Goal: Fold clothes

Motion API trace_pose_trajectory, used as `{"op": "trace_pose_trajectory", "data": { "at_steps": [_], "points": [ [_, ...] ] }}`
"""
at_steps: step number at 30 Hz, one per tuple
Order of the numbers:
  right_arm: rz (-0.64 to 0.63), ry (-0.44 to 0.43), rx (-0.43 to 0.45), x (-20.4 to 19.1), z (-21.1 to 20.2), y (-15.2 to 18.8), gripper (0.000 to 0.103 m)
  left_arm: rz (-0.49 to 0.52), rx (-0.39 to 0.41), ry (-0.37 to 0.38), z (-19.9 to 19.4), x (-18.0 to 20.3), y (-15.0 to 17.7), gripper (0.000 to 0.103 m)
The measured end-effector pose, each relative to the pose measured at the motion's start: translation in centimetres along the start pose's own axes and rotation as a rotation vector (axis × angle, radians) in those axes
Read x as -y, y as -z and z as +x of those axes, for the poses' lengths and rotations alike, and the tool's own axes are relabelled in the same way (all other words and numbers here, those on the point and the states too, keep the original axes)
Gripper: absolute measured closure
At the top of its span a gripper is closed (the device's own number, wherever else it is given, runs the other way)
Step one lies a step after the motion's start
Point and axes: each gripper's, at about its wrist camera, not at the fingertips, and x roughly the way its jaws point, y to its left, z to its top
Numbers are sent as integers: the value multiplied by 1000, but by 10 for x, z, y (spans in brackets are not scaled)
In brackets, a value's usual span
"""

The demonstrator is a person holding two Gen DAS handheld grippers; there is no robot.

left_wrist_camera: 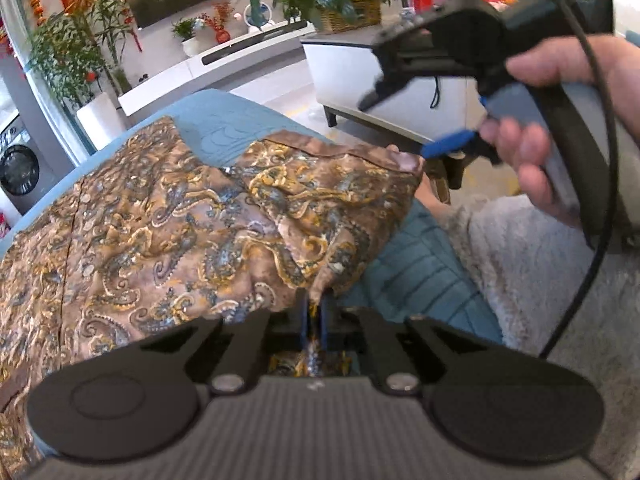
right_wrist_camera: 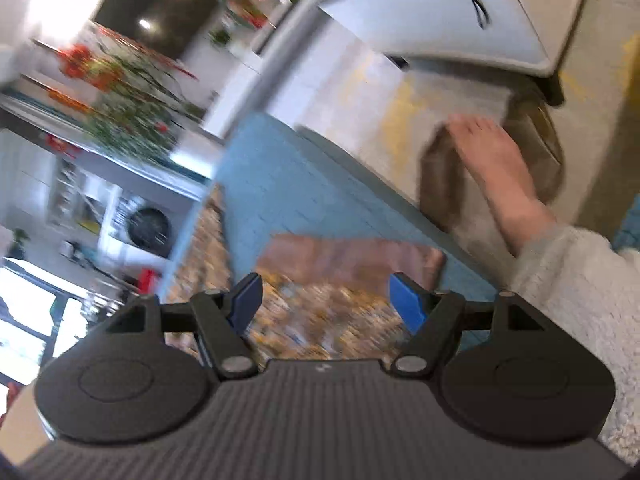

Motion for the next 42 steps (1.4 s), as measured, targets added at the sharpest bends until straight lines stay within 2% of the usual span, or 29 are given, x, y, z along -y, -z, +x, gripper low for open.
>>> {"op": "trace_pose_trajectory", "data": {
  "at_steps": [2, 6, 8, 11, 13, 16, 18, 19, 21, 23, 24, 27, 31, 36, 41, 42],
  "points": [
    [-2, 23, 0, 1, -2, 0, 29, -14, 7, 0, -4, -2, -1, 96],
    [31, 139, 1, 9, 8, -6, 29, -36, 7, -4, -8, -3, 1, 95],
    [83, 167, -45, 18, 25, -11, 29, -51, 5, -1, -8, -5, 0, 95],
    [166, 165, -114, 33, 44, -14, 29, -70, 6, 0, -9, -8, 0, 94],
    [259, 103, -120, 46, 45, -14, 29, -78, 10, 2, -10, -9, 0, 94],
    [265, 47, -99, 46, 40, -13, 32, -91, 12, 4, -11, -11, 0, 93],
    [217, 21, -116, 39, 42, -11, 54, -97, 12, 6, -10, -11, 1, 93],
    [195, 19, -123, 36, 42, -10, 61, -100, 11, 6, -10, -11, 2, 93],
    [167, 19, -135, 31, 44, -10, 82, -105, 12, 8, -11, -12, 3, 93],
    [145, 18, -141, 27, 46, -12, 95, -113, 15, 9, -12, -13, 4, 93],
    [131, 6, -131, 24, 45, -12, 98, -120, 16, 12, -12, -14, 4, 93],
    [99, -73, -126, 18, 43, -13, 99, -154, 24, 25, -17, -18, 5, 93],
    [12, -234, -87, -4, 26, -12, 99, -179, 51, 15, -27, -23, 5, 94],
    [1, -346, -86, -34, 20, -15, 99, -252, 102, -5, -47, -39, 5, 95],
    [-59, -453, -102, -99, 19, -18, 99, -392, 180, -33, -80, -73, 9, 95],
    [-101, -488, -114, -129, 18, -16, 99, -416, 190, -38, -86, -79, 10, 95]
  ]
}}
